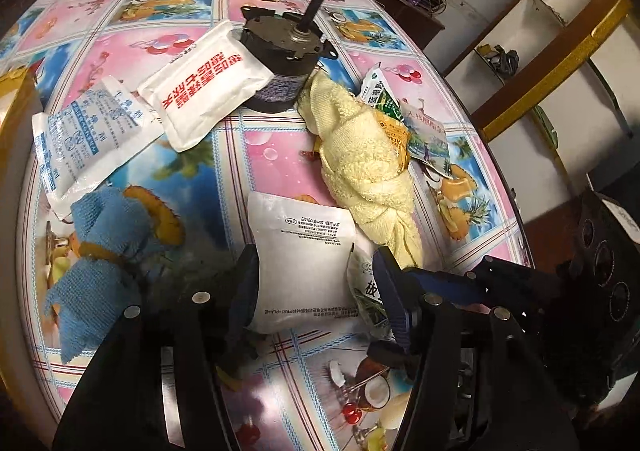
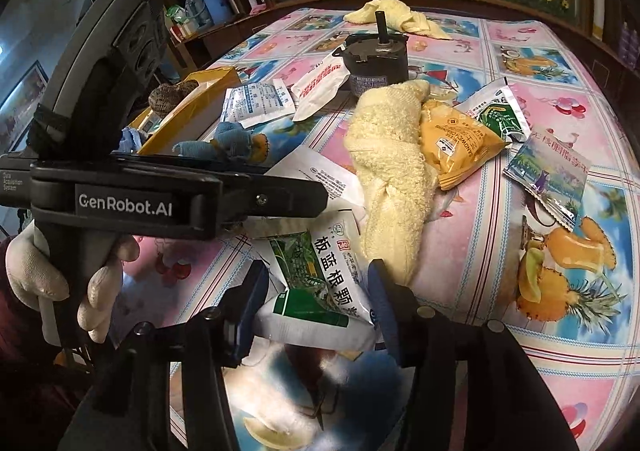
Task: Organize soft objects
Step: 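Grasp the green-white medicine packet with the right tool while the left tool grasps the white pouch, then carry the medicine packet and white pouch toward the tray with both tools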
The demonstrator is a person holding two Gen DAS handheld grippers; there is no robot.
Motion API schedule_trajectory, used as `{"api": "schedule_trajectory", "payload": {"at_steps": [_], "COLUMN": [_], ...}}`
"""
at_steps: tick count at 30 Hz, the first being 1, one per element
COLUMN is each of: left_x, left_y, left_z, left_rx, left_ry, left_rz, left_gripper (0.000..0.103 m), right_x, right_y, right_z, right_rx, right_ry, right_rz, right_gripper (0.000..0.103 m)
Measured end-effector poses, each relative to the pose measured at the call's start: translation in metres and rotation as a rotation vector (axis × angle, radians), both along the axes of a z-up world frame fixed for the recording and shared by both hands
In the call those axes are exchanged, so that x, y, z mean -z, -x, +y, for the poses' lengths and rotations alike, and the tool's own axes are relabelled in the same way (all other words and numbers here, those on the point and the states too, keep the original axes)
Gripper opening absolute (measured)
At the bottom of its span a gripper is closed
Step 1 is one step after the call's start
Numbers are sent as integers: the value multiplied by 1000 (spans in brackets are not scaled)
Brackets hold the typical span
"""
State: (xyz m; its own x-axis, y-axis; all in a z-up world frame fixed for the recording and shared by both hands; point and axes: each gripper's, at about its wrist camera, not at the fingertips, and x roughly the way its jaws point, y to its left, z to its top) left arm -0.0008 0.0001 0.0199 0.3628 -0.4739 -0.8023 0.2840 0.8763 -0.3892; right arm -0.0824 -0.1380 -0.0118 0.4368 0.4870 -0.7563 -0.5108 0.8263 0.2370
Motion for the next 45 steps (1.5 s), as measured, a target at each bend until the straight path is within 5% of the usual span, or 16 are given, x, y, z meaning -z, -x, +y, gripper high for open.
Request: {"api": "schedule_trajectory", "payload": {"at_steps": [1, 4, 16, 24, 29, 33, 37, 40, 43, 45], "left_x": [0, -5, -76, -96, -68, -45, -32, -21, -3, 2], "left_y": [2, 8, 75, 106, 92, 83, 60, 42, 23, 23], "left_z": [-1, 10, 106, 164, 140, 104, 54, 18, -11, -25], "left_rx": [8, 1, -123, -235, -211, -121, -42, 7, 38, 56], "left_ry": [1, 87, 368, 371, 240, 210, 122, 33, -142, -225], "left_rz": [-5, -24, -197, -262, -174, -112, -85, -80, -79, -152], "left_gripper": [24, 12, 10, 10, 10, 12, 59, 60, 60, 66], "right_x": [0, -4, -53, -90, -86, -77, -62, -51, -42, -38], "right_y": [0, 2, 31, 40, 41, 43, 41, 40, 38, 37], "right_z": [1, 0, 2, 16, 20, 0, -25, -41, -54, -59], "right_rx": [0, 9, 11, -12, 4, 67, 135, 167, 185, 187], "right_ry": [7, 17, -104, -192, -190, -182, -173, -183, -204, -214], "right_rz": [-4, -14, -114, -169, -150, -126, -90, -63, -40, -30], "right_gripper": [51, 47, 40, 40, 40, 40, 40, 40, 40, 40]}}
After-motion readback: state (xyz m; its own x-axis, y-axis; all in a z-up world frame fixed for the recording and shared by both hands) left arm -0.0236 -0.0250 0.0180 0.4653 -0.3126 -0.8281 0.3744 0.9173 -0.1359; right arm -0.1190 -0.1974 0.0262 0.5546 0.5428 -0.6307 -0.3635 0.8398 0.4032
